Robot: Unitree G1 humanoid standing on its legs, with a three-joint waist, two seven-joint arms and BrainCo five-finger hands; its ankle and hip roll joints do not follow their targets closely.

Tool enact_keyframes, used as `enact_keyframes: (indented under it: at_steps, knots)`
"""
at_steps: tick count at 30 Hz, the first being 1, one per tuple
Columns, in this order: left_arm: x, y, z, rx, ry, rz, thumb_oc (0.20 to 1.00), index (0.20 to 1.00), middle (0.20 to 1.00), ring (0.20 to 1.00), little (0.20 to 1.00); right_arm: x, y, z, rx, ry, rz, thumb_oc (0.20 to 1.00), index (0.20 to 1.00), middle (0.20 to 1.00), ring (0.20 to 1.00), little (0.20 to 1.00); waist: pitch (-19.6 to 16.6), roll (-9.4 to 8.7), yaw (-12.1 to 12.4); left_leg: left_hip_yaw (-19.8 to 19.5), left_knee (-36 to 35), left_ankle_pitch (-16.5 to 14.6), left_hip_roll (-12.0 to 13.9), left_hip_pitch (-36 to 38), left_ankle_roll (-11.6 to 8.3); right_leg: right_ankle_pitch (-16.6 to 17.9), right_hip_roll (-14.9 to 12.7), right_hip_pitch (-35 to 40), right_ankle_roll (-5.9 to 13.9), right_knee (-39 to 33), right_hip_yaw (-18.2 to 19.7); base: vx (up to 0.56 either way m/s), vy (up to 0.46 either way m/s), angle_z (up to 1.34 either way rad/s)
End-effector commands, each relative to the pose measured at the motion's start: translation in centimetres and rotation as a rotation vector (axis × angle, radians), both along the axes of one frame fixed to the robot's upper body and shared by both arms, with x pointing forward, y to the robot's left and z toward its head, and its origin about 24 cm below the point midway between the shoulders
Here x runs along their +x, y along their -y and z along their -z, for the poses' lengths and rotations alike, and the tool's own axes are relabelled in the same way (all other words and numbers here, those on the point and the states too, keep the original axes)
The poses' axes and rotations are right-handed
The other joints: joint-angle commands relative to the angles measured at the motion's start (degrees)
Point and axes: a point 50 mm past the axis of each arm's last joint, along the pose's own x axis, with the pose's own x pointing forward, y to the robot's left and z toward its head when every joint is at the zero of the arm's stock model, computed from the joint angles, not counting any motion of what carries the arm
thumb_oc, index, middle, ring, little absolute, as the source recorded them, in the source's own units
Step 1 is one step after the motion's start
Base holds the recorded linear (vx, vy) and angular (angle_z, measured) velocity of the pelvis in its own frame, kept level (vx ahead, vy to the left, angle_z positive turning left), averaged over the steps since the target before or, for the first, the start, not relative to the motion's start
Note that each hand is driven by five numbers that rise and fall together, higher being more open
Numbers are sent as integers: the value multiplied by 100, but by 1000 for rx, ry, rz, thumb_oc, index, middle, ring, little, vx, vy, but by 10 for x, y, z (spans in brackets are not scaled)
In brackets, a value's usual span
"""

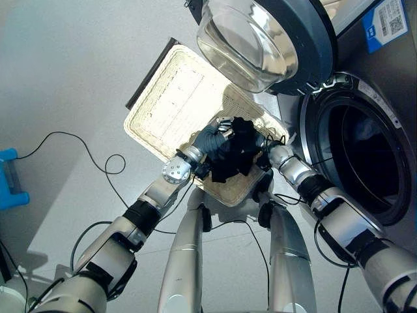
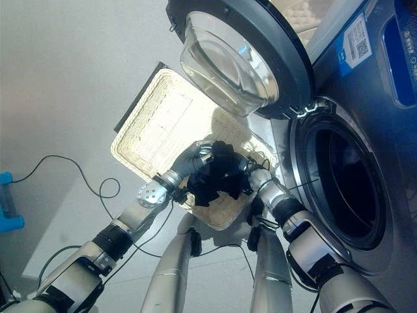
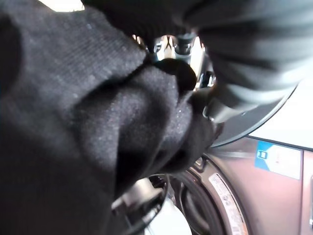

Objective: Put the clothes into the washing machine.

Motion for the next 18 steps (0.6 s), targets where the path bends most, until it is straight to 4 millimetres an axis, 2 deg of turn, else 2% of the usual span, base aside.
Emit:
enact_keyframes:
  at_steps: [1,4,5,7,10,12,14,16,17,18]
  knots:
    - [-40,39,-75,-261,268,296,200,200,200,200,200,-1,-12,-2,47,2,-56,200,200,200,200,200,-102,150,285,221,444,-697,-267,-46,-189,303,137,30,560,-136,-115,0,0,0]
    - [-42,42,-76,-263,264,306,200,200,200,200,200,-3,-22,-13,203,30,-116,200,200,200,200,200,-102,146,282,214,438,-700,-297,-12,-185,317,144,66,556,-172,-115,0,0,0]
    - [-42,42,-76,-263,264,306,200,200,200,200,200,-3,-22,-14,208,30,-119,200,200,200,200,200,-102,146,282,213,439,-702,-299,-11,-185,316,144,68,556,-172,-116,0,0,0]
    - [-41,43,-76,-249,264,296,200,200,200,200,200,-7,-32,-24,390,25,-199,200,200,200,200,200,-102,134,263,220,457,-711,-309,-5,-187,310,148,75,562,-164,-107,0,0,0]
    - [-39,42,-76,-230,276,271,200,200,200,200,200,-10,-36,-28,519,23,-240,200,200,200,200,200,-102,117,231,229,469,-719,-316,2,-192,315,159,87,562,-187,-97,0,0,0]
    - [-38,40,-76,-220,280,261,200,200,200,200,200,-12,-34,-27,648,-15,-246,200,200,200,200,200,-102,101,186,257,487,-737,-313,18,-197,320,167,99,564,-213,-75,0,0,0]
    - [-37,39,-76,-216,283,257,200,200,200,200,200,-12,-33,-25,685,-23,-241,200,200,200,200,200,-102,95,170,261,487,-744,-314,24,-199,322,172,102,564,-226,-67,-3,17,-1]
    - [-36,38,-75,-197,291,231,200,200,200,200,200,-13,-28,-18,811,-65,-221,200,200,200,200,200,-102,88,125,297,475,-758,-308,49,-198,333,183,115,563,-268,-43,-7,57,-1]
    - [-34,37,-74,-192,293,209,460,460,460,460,460,-14,-24,-14,862,-79,-208,200,200,200,200,200,-102,85,98,315,474,-766,-304,64,-199,337,192,125,564,-283,-23,-2,49,-3]
    - [-34,37,-73,-189,294,205,674,674,674,674,674,-14,-22,-13,874,-85,-204,200,200,200,200,200,-102,84,92,320,475,-769,-303,67,-197,336,195,121,565,-278,-14,-3,53,-3]
